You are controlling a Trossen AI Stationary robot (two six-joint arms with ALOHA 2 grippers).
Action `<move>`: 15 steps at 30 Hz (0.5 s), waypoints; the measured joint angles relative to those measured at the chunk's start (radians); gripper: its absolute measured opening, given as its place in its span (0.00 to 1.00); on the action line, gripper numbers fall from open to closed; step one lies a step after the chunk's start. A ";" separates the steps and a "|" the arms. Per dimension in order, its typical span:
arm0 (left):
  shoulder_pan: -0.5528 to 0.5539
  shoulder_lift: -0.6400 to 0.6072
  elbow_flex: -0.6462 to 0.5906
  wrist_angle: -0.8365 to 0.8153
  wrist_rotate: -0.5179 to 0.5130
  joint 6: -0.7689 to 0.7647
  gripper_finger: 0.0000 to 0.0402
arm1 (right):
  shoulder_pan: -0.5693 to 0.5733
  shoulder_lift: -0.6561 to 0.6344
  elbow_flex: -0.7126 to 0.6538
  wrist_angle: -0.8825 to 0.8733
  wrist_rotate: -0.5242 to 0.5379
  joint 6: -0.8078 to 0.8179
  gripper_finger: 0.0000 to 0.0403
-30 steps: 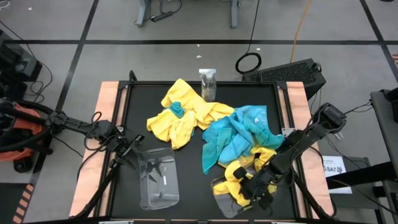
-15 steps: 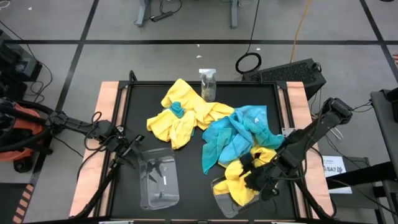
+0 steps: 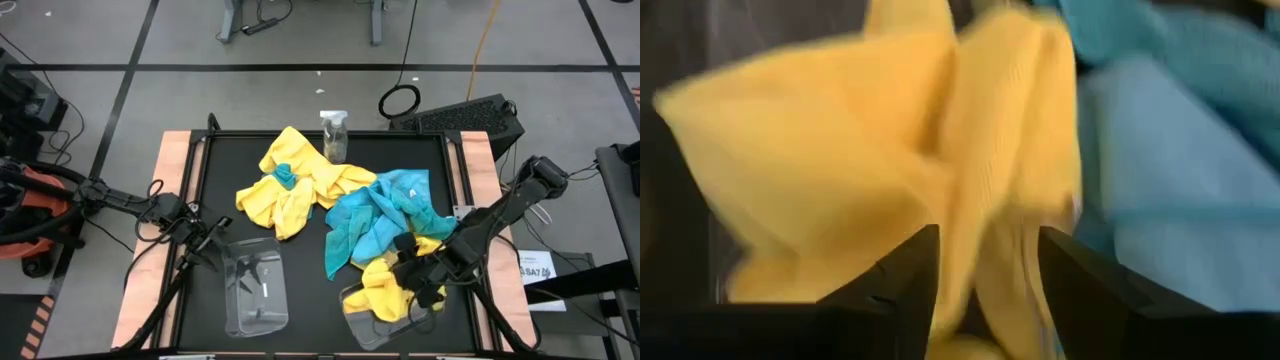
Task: Sort microfiber towel by color & place in baskets
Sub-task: Put the yellow microfiber towel into the right transparent bin
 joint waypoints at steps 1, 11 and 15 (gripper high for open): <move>0.000 0.000 0.000 0.000 0.000 0.000 0.57 | 0.000 -0.014 0.000 -0.032 0.009 0.019 0.39; 0.000 0.000 0.000 0.000 0.000 0.000 0.57 | 0.001 -0.180 0.000 -0.328 0.146 0.182 0.43; 0.000 0.000 0.000 0.000 0.000 0.000 0.57 | 0.001 -0.211 -0.007 -0.408 0.127 0.264 0.53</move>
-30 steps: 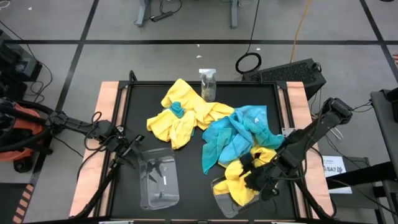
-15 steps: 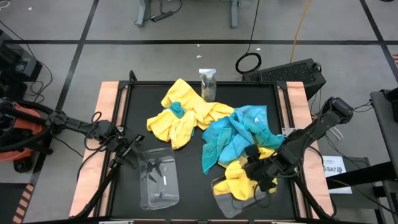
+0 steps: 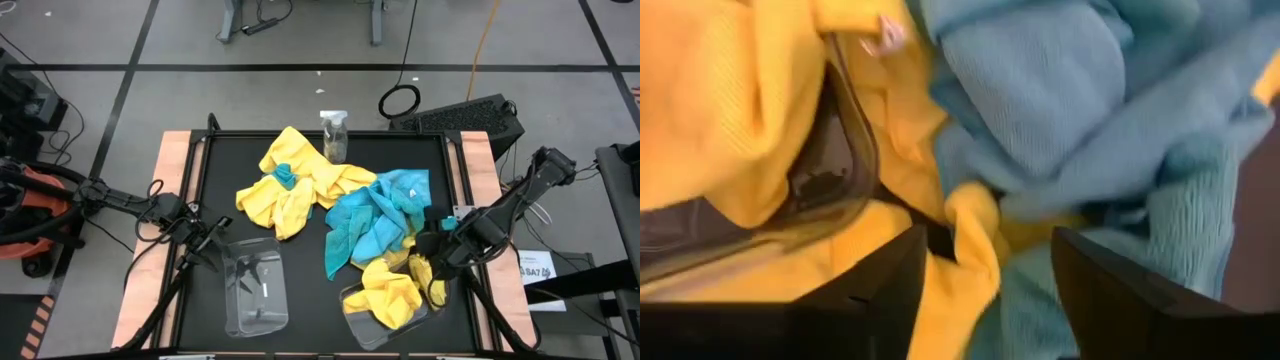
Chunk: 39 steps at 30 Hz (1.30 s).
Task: Sort microfiber towel by color & place in baskets
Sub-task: Put the yellow microfiber towel into the right transparent bin
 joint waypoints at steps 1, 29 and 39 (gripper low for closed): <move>0.000 0.000 0.000 0.000 0.000 0.000 0.57 | 0.000 -0.007 -0.010 -0.017 -0.004 0.021 0.56; 0.000 0.000 0.000 0.000 0.000 0.000 0.57 | -0.031 -0.056 -0.305 0.232 -0.092 0.182 0.03; 0.000 0.000 0.000 0.000 0.000 0.000 0.57 | 0.020 -0.057 -0.002 0.100 0.076 0.067 0.01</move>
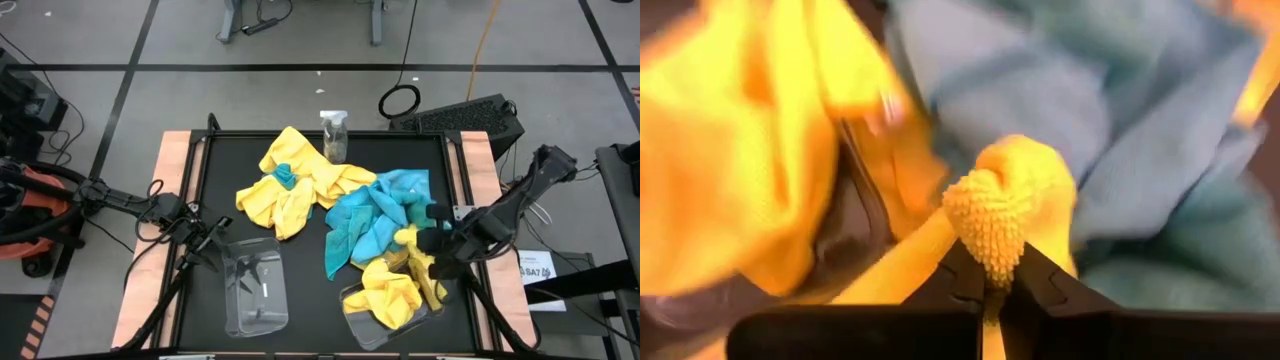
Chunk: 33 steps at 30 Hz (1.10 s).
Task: Sort microfiber towel by color & place in baskets
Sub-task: Put the yellow microfiber towel into the right transparent bin
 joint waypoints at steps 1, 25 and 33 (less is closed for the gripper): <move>0.000 0.000 0.000 0.000 0.000 0.000 0.57 | 0.008 0.000 0.039 -0.007 0.017 -0.018 0.01; 0.000 0.000 0.000 0.000 0.000 0.000 0.57 | 0.139 0.003 0.480 0.204 0.026 -0.565 0.00; 0.000 0.000 0.000 0.000 0.000 0.000 0.57 | 0.167 0.020 0.480 0.232 0.000 -0.585 0.00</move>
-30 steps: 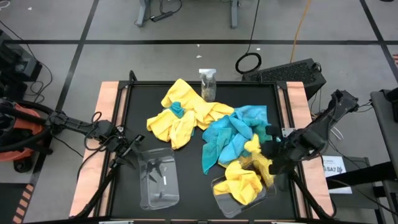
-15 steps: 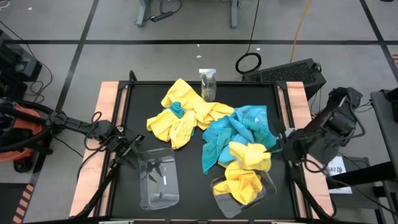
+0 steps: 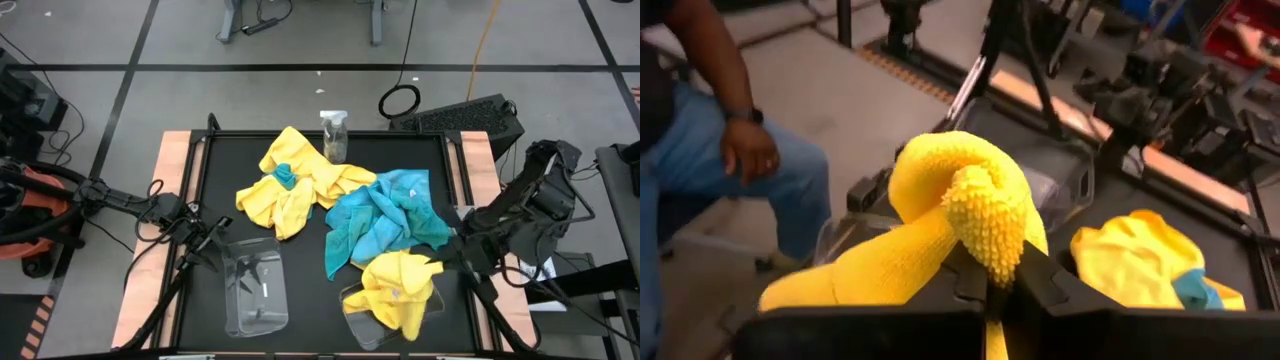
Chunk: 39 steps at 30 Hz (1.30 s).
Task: Sort microfiber towel by color & place in baskets
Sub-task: Put the yellow microfiber towel into the right transparent bin
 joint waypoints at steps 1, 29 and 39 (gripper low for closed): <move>0.000 0.000 0.000 0.000 0.000 0.000 0.57 | 0.000 0.009 -0.003 -0.010 -0.002 0.006 0.00; 0.000 0.000 0.000 0.000 0.000 0.000 0.57 | -0.079 0.090 -0.851 0.926 -0.247 0.123 0.00; 0.000 0.000 0.000 0.000 0.000 0.000 0.57 | -0.131 0.264 -0.922 1.043 -0.339 0.162 0.01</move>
